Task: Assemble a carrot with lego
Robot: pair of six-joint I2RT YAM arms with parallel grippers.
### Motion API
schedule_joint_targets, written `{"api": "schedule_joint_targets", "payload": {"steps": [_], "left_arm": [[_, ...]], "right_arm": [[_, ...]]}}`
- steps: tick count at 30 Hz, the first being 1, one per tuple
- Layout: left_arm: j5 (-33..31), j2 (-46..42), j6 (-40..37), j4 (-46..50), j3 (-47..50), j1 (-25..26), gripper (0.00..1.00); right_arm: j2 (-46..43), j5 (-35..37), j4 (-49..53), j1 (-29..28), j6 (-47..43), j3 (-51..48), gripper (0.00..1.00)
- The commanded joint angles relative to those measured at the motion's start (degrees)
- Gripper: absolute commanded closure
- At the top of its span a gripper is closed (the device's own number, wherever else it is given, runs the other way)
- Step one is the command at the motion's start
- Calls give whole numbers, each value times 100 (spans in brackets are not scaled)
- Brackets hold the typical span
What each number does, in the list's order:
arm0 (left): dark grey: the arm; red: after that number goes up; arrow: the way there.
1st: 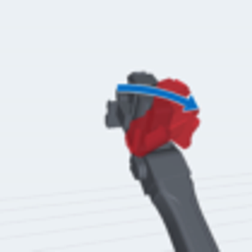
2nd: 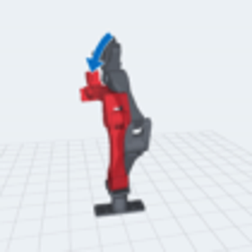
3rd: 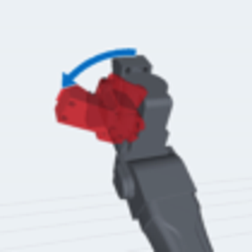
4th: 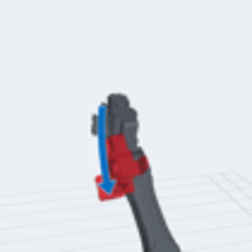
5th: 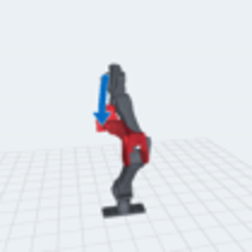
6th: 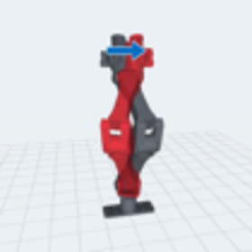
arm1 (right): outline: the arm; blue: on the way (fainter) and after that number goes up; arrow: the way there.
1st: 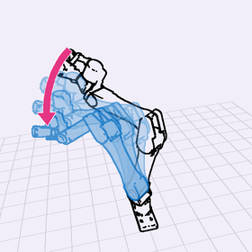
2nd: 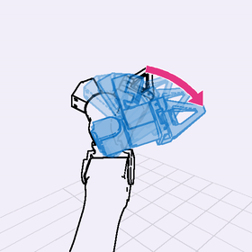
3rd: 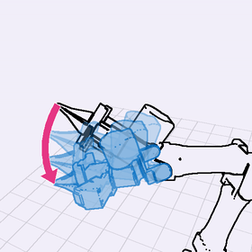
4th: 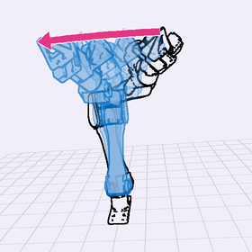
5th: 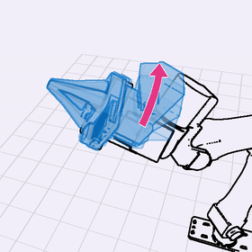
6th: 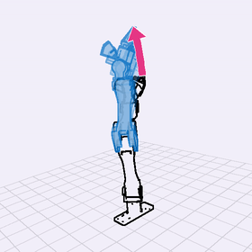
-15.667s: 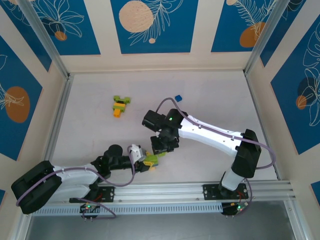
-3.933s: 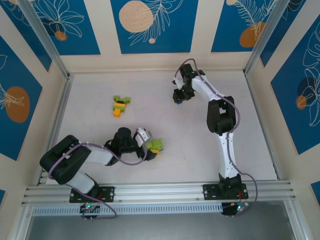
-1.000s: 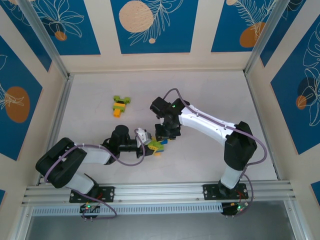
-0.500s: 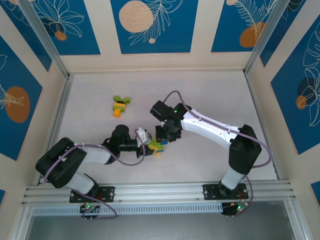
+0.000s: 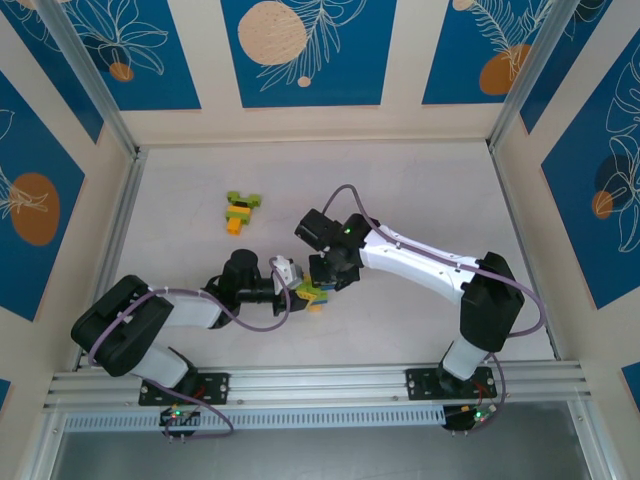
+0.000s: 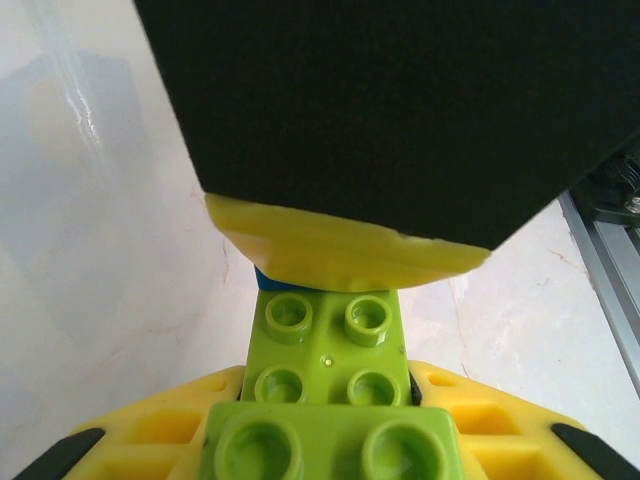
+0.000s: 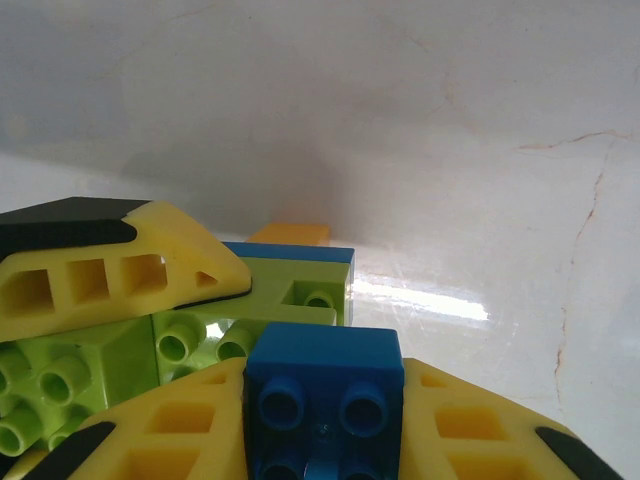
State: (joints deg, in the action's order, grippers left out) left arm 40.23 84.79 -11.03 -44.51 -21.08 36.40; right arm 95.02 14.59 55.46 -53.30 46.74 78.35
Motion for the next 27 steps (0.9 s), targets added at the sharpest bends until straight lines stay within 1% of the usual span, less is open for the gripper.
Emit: {"api": "schedule_joint_targets", "payload": {"steps": [1, 14, 22, 24, 27], "left_arm": [[-199, 77, -75, 241, -63, 22, 77], [-228, 84, -62, 248, -65, 22, 77], [-243, 81, -65, 250, -63, 21, 78], [-245, 90, -71, 250, -70, 22, 78], [-243, 121, -67, 250, -72, 21, 78]], "right_arm": [[384, -483, 132, -206, 117, -450, 73], [498, -370, 202, -250, 50, -593, 73], [474, -254, 223, -248, -18, -463, 73], [390, -182, 190, -253, -59, -387, 68], [124, -26, 20, -277, -171, -351, 55]]}}
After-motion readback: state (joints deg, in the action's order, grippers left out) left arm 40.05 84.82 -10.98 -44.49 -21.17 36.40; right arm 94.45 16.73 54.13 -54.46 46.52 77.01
